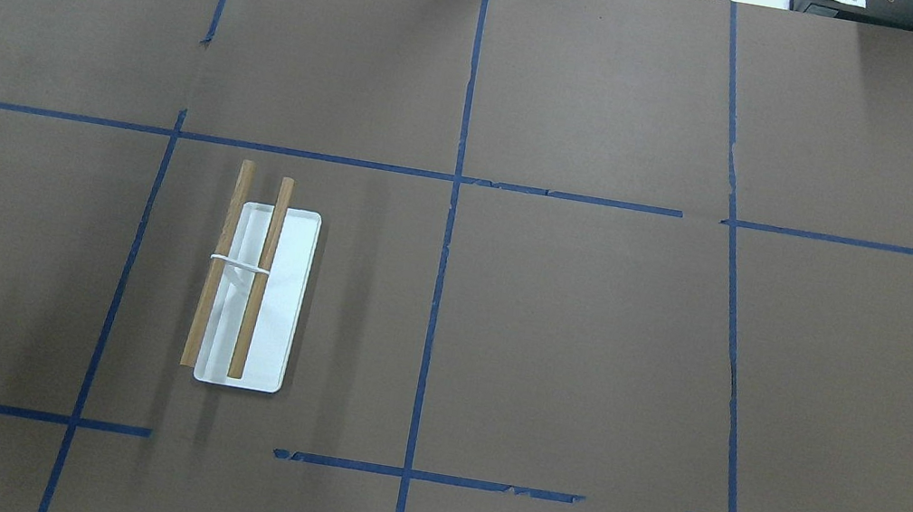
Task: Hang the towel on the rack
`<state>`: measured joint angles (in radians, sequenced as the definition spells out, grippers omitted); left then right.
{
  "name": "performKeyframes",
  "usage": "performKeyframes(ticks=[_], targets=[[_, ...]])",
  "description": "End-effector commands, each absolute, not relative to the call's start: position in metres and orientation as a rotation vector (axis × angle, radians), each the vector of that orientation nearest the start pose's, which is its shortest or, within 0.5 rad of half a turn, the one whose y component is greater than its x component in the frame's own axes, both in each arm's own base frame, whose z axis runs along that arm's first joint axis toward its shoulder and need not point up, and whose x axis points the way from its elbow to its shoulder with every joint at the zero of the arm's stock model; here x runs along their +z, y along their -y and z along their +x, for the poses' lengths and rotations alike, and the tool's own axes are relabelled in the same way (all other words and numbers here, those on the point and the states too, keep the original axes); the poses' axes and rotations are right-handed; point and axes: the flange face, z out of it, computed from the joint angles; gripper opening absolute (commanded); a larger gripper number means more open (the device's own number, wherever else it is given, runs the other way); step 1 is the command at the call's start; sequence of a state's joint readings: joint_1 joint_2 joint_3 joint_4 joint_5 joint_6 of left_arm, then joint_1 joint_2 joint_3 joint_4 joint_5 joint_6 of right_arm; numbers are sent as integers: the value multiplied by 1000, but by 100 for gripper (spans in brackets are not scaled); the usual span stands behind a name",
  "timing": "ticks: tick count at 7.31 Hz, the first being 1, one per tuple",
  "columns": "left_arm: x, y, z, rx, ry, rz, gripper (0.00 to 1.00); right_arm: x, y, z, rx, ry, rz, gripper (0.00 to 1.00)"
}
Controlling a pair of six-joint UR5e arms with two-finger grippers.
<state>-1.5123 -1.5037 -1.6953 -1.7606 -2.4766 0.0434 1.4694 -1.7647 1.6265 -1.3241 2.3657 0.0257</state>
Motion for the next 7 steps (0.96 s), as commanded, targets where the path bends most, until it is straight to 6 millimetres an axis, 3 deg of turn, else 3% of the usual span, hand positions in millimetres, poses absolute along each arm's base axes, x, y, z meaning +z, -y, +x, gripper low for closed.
performKeyframes(ticks=[1,3,4,6,7], targets=[[595,477,-25,217,-921,235,100,728,414,-10,-181,678,13,99],[594,477,-25,222,-921,240,100,764,404,-8,-180,672,-14,88],[592,477,-25,229,-922,259,100,794,393,-10,-182,671,-42,85],[591,477,-24,234,-946,260,100,818,383,-13,-194,679,-27,79],[591,477,-24,233,-948,259,100,818,383,-13,-193,681,-30,41]])
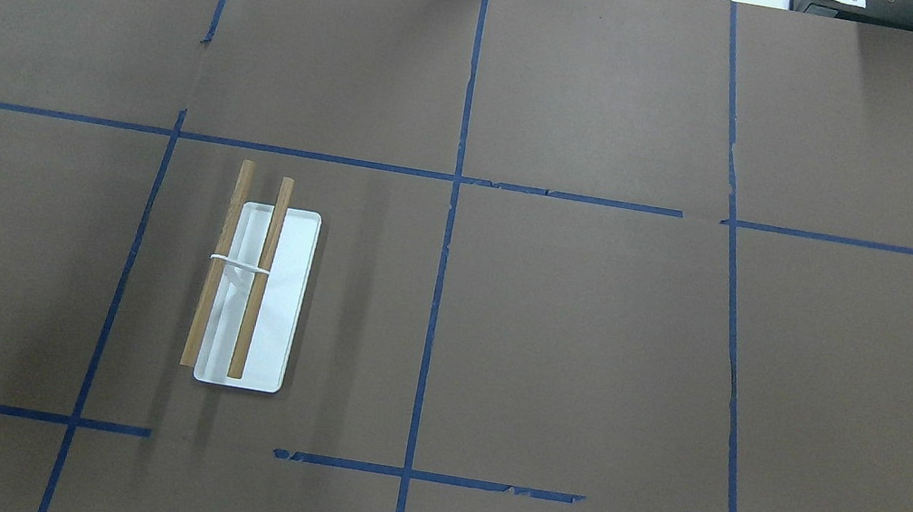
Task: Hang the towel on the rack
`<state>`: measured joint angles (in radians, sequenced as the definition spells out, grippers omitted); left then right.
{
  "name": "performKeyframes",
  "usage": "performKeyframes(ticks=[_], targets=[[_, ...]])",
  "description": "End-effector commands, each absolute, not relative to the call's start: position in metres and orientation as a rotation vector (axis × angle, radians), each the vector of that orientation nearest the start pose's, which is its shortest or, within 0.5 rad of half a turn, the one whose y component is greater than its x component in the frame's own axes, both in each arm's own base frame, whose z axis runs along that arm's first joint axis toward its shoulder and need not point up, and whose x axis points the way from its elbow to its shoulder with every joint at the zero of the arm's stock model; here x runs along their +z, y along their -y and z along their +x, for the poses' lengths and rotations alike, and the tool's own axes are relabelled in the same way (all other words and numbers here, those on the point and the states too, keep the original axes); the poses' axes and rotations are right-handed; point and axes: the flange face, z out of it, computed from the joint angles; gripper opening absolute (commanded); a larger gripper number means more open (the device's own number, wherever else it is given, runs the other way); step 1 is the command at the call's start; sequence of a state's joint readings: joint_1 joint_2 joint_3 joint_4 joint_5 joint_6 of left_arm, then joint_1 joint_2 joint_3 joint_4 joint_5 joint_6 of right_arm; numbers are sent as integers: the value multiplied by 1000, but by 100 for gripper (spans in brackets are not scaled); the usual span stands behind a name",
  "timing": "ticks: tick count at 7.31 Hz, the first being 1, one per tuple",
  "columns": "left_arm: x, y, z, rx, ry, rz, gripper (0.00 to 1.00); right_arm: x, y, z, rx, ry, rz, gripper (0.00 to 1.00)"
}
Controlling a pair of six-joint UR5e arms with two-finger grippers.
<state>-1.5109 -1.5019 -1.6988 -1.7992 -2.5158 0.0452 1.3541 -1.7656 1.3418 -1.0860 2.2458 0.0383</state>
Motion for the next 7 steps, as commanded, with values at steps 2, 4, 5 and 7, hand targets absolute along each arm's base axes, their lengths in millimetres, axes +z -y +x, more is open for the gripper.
performKeyframes(ticks=[2,4,5,7], targets=[[591,477,-24,234,-948,260,100,812,386,-15,-209,694,-12,0],[590,477,-24,235,-948,262,100,806,384,-18,-216,749,-10,0],[590,477,-23,236,-948,262,100,761,383,-20,-224,830,39,0],[582,476,-21,258,-989,302,100,639,393,-24,-143,893,73,0]])
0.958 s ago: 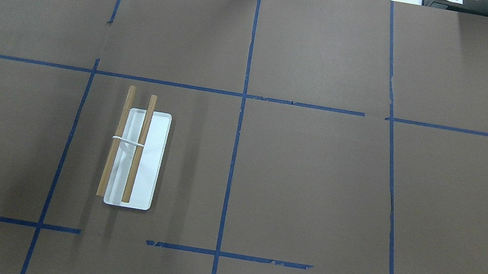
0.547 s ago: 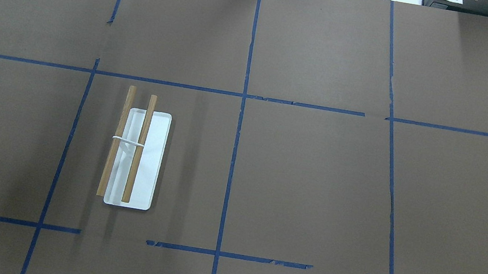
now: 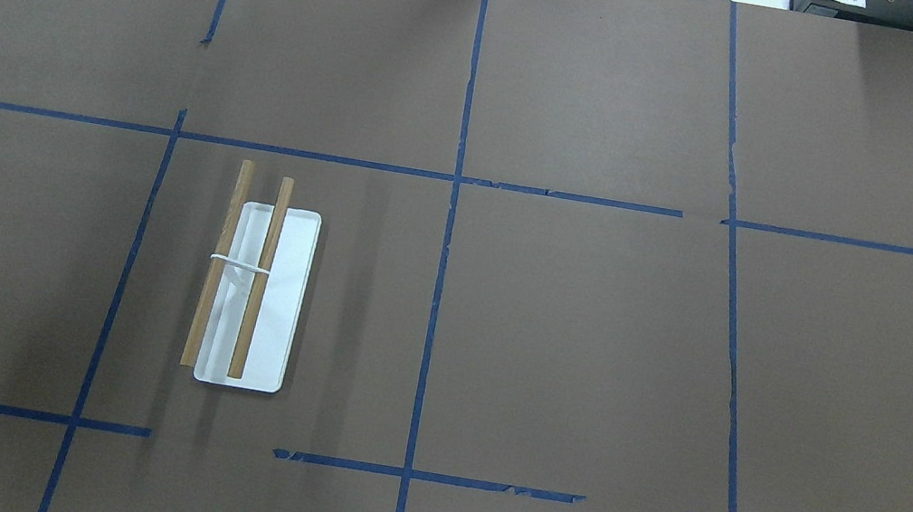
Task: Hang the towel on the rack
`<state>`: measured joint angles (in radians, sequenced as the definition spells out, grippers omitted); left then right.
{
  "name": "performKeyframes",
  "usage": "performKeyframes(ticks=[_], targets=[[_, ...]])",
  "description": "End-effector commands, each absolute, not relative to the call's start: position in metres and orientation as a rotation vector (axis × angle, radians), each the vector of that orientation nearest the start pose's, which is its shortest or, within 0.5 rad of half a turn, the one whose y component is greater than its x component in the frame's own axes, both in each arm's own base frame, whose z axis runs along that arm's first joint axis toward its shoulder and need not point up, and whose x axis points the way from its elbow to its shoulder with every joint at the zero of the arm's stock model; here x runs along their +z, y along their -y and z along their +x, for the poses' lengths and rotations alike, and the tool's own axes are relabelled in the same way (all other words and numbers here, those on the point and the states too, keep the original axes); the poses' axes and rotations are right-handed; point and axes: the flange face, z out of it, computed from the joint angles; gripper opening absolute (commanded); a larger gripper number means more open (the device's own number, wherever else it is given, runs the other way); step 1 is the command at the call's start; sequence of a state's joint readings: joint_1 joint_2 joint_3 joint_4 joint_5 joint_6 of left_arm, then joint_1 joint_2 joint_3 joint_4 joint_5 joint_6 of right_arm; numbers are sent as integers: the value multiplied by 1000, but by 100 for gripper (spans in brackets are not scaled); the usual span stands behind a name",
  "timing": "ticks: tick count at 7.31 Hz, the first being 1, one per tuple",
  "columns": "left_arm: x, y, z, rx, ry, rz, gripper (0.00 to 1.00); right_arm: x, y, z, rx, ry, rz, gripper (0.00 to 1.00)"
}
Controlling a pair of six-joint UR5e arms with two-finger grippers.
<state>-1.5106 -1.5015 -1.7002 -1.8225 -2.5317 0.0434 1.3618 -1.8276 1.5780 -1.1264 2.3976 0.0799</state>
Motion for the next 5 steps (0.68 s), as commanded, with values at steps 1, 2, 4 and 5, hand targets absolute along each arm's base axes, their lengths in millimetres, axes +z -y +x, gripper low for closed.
performKeyframes(ticks=[1,2,4,5], targets=[[577,476,-20,266,-1008,313,100,577,401,-29,-68,943,70,0],[572,477,-19,282,-1010,350,100,523,417,-44,-9,1059,47,0],[522,500,28,124,-1089,298,100,396,462,-111,46,1201,-29,0],[487,509,70,70,-1158,263,100,335,477,-149,73,1240,-69,0]])
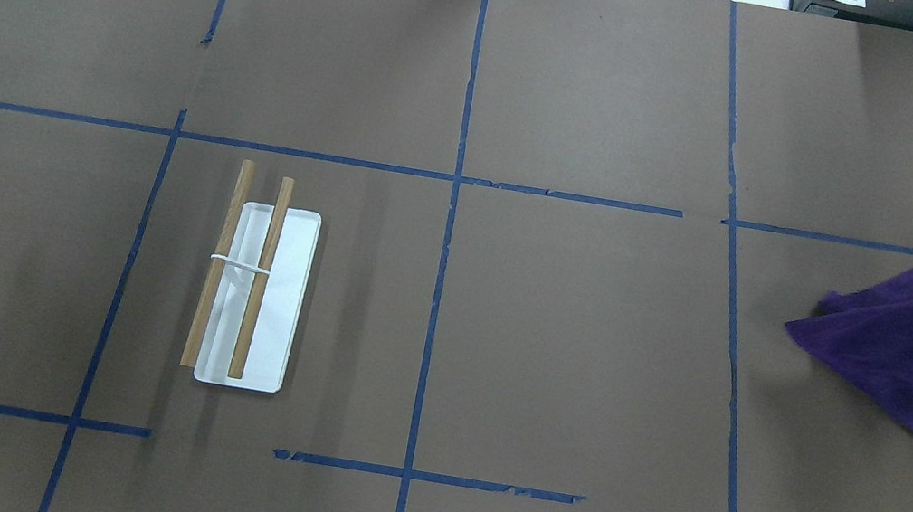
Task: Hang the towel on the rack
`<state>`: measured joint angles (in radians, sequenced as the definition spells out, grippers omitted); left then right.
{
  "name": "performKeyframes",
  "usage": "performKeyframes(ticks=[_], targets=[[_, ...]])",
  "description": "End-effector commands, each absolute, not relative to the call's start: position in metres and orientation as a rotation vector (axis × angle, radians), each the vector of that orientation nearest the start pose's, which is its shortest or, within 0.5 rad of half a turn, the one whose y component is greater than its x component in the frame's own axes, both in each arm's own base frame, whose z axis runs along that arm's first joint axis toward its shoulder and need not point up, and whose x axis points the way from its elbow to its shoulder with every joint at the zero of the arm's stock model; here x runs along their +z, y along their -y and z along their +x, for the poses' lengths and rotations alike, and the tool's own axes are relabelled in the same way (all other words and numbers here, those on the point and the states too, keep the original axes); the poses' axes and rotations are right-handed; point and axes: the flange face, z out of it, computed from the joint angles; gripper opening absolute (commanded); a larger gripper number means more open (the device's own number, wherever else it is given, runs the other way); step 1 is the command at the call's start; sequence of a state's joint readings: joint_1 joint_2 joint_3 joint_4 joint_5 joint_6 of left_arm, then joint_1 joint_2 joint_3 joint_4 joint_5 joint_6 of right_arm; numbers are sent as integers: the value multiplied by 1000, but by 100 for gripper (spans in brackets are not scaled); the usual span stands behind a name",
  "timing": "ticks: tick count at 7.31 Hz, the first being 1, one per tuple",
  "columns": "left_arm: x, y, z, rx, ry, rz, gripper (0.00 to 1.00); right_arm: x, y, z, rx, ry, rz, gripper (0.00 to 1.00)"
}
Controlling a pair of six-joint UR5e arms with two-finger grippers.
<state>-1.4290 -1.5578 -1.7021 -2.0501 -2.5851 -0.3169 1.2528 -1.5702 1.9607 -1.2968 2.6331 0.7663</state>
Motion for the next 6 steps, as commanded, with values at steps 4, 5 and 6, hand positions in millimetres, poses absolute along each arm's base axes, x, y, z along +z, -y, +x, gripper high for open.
performKeyframes(ticks=[4,5,6], targets=[[280,549,252,-127,-1354,26,99,174,451,-330,6,1276,-58,0],[266,543,274,-150,-1352,48,99,156,454,-347,-11,1283,-44,0],[236,534,317,-191,-1375,-41,99,141,454,-361,-25,1291,-28,0]])
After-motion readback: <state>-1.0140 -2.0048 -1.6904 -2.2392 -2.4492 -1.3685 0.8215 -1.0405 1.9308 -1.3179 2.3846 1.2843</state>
